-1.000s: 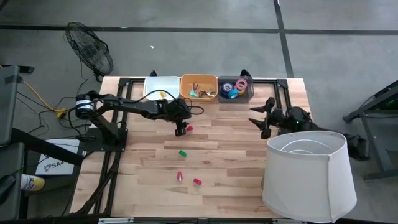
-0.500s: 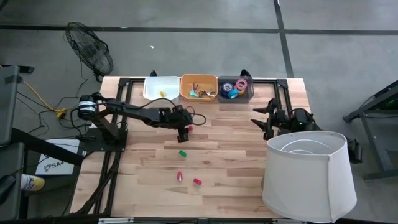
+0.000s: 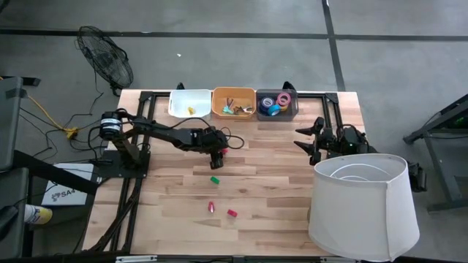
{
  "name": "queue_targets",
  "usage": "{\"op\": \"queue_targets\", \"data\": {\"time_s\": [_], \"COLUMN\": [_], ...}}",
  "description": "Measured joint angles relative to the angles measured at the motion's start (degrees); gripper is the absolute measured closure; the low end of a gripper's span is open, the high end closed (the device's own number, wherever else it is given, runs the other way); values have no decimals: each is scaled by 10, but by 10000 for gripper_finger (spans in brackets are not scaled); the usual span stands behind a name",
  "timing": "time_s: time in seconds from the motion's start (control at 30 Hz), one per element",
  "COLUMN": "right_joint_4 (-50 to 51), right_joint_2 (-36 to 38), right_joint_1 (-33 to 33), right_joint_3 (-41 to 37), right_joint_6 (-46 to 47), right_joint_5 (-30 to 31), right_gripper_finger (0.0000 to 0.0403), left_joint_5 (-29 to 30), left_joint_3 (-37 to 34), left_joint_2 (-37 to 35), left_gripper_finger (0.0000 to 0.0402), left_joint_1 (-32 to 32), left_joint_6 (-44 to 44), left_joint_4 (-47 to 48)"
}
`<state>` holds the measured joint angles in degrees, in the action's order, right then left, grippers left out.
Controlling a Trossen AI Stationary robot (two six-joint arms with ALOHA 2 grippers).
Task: Pick and place Stapler, Stapler remover, tape
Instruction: Put the top red stapler into the white bin
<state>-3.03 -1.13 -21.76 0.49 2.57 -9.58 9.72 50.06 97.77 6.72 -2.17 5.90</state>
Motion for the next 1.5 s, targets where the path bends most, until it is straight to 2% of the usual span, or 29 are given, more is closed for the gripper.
{"op": "queue_targets", "data": {"time_s": [0.57, 0.7, 0.97, 1.03, 1.2, 1.3, 1.5], "right_joint_4": [0, 0, 0, 0, 0, 0, -2], "right_joint_2": [0, 0, 0, 0, 0, 0, -3], "right_joint_1": [0, 0, 0, 0, 0, 0, 0], "right_joint_3": [0, 0, 0, 0, 0, 0, 0], "right_joint_6": [0, 0, 0, 0, 0, 0, 0], "right_joint_5": [0, 0, 0, 0, 0, 0, 0], "right_gripper_finger": [176, 176, 176, 176, 176, 176, 176], "left_joint_5": [27, 27, 30, 30, 47, 82, 119], "left_joint_3": [3, 6, 6, 6, 6, 6, 7], "left_joint_2": [31, 31, 31, 28, -24, -68, -141], "left_gripper_finger": [218, 243, 333, 334, 334, 333, 322], "left_joint_1": [0, 0, 0, 0, 8, 24, 81], "left_joint_6": [4, 3, 16, 35, 63, 68, 111], "left_joint_4": [-24, -16, -15, -12, 40, 91, 139]}}
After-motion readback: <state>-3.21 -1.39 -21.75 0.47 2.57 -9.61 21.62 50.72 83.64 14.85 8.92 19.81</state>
